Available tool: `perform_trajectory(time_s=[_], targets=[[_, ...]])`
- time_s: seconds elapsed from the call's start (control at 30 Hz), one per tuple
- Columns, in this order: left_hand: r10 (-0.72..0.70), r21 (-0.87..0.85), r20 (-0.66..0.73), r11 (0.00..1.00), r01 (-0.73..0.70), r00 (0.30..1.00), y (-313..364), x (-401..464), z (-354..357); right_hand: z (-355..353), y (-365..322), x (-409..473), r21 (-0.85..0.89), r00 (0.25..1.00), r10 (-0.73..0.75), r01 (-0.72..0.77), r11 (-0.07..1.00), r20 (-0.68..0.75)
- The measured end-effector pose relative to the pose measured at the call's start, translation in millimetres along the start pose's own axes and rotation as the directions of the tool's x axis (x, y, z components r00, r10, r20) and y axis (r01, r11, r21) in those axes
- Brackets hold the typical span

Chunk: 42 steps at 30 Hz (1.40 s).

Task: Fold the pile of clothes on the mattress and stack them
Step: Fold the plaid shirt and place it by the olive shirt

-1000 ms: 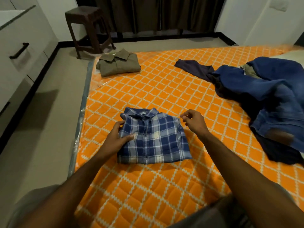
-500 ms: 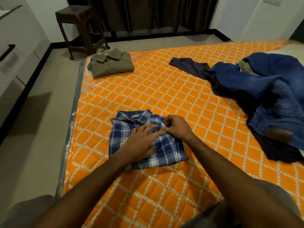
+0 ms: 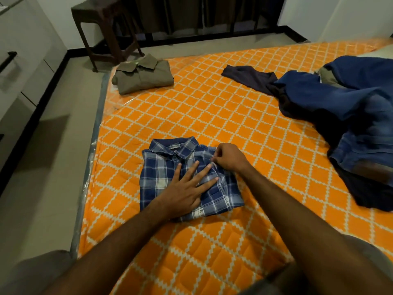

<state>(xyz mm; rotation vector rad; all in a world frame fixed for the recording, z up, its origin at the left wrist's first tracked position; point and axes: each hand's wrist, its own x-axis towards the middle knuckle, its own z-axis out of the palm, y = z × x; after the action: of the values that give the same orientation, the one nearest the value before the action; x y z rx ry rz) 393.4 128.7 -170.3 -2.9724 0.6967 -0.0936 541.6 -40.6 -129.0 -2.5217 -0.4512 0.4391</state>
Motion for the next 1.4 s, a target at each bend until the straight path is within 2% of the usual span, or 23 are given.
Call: perform_trajectory(time_s=[0.07,0.17,0.27,0.4,0.47,0.5,0.57,0.63,0.67,0.7,0.73,0.77,0.8,0.83,0.9,0.97,1.07,1.17,1.2,1.3,1.33,1.4], targets=[[0.003,-0.006,0.000,1.000,-0.003,1.000,0.2,-0.6,0.5,-18.0,6.8,5.6,0.121,0.997,-0.001,-0.009,0.993,0.079],[0.026,-0.007,-0.002,1.000,-0.026,1.000,0.2,-2.5,-1.9,-44.9,17.0,13.8,0.205,0.989,-0.047,0.017,0.979,0.139],[0.066,0.017,-0.022,0.998,-0.066,0.998,0.9,-7.4,-1.3,-52.0,21.7,18.2,0.134,0.992,-0.044,0.027,0.991,0.122],[0.094,-0.072,-0.082,0.992,-0.100,0.992,0.5,-11.3,-0.6,-32.6,23.0,17.7,0.033,0.997,0.027,-0.030,0.999,0.072],[0.008,-0.139,-0.176,0.990,-0.033,0.984,-5.4,-13.2,-8.1,-22.9,17.0,11.0,-0.045,0.998,0.055,-0.055,0.997,0.015],[-0.088,-0.191,-0.241,0.981,0.041,0.967,-10.5,-13.7,-13.4,-20.8,11.7,5.9,-0.132,0.998,0.027,-0.035,0.991,-0.057],[-0.351,-0.312,-0.344,0.917,0.246,0.871,-28.7,-16.0,-23.4,-13.0,-6.0,-2.2,-0.316,0.965,-0.161,0.090,0.944,-0.206],[-0.622,-0.470,-0.300,0.756,0.455,0.723,-53.6,-16.7,-26.2,-2.8,-32.5,-10.9,-0.341,0.895,-0.374,0.283,0.897,-0.242],[-0.726,-0.573,-0.208,0.634,0.520,0.655,-66.3,-15.3,-25.0,3.8,-44.4,-14.1,-0.326,0.863,-0.453,0.371,0.869,-0.226],[-0.800,-0.709,-0.081,0.465,0.530,0.595,-79.9,-13.5,-24.5,10.8,-53.5,-14.8,-0.312,0.840,-0.507,0.437,0.844,-0.194],[-0.837,-0.841,0.085,0.230,0.489,0.541,-90.6,-11.3,-26.7,18.7,-58.1,-14.9,-0.283,0.841,-0.518,0.465,0.839,-0.155],[-0.825,-0.899,0.256,-0.011,0.438,0.503,-100.0,-9.2,-31.3,26.7,-58.7,-13.9,-0.240,0.864,-0.492,0.458,0.856,-0.109],[-0.783,-0.899,0.372,-0.169,0.405,0.498,-108.8,-10.1,-35.6,35.3,-55.9,-12.2,-0.200,0.895,-0.442,0.424,0.883,-0.056],[-0.734,-0.885,0.423,-0.207,0.418,0.532,-113.3,-10.5,-40.5,42.7,-47.5,-10.9,-0.180,0.924,-0.381,0.373,0.910,-0.011],[-0.670,-0.885,0.403,-0.114,0.450,0.623,-115.2,-14.6,-47.3,56.3,-28.3,-10.1,-0.240,0.955,-0.294,0.291,0.926,0.024],[-0.662,-0.916,0.330,-0.052,0.397,0.673,-118.8,-16.2,-48.6,65.4,-16.8,-9.1,-0.292,0.960,-0.281,0.269,0.918,0.000],[-0.700,-0.949,0.267,-0.071,0.307,0.663,-124.9,-12.2,-44.9,66.6,-16.9,-9.0,-0.270,0.958,-0.284,0.262,0.926,-0.045],[-0.683,-0.940,0.281,-0.055,0.336,0.674,-127.9,-9.6,-41.4,66.0,-12.1,-8.3,-0.270,0.960,-0.270,0.241,0.932,-0.077],[-0.669,-0.929,0.278,-0.004,0.371,0.689,-129.2,-12.1,-38.2,66.3,-8.9,-8.7,-0.276,0.960,-0.266,0.234,0.932,-0.085],[-0.631,-0.815,0.201,0.317,0.485,0.750,-137.4,-23.1,-27.6,64.0,-5.2,-7.9,-0.225,0.961,-0.240,0.206,0.952,-0.136],[-0.635,-0.803,0.185,0.342,0.489,0.750,-139.0,-25.4,-25.1,61.5,-5.1,-6.8,-0.199,0.958,-0.231,0.197,0.960,-0.170],[-0.665,-0.853,0.202,0.241,0.463,0.719,-137.9,-26.9,-26.4,55.5,-6.5,-3.8,-0.133,0.945,-0.201,0.171,0.976,-0.259]])
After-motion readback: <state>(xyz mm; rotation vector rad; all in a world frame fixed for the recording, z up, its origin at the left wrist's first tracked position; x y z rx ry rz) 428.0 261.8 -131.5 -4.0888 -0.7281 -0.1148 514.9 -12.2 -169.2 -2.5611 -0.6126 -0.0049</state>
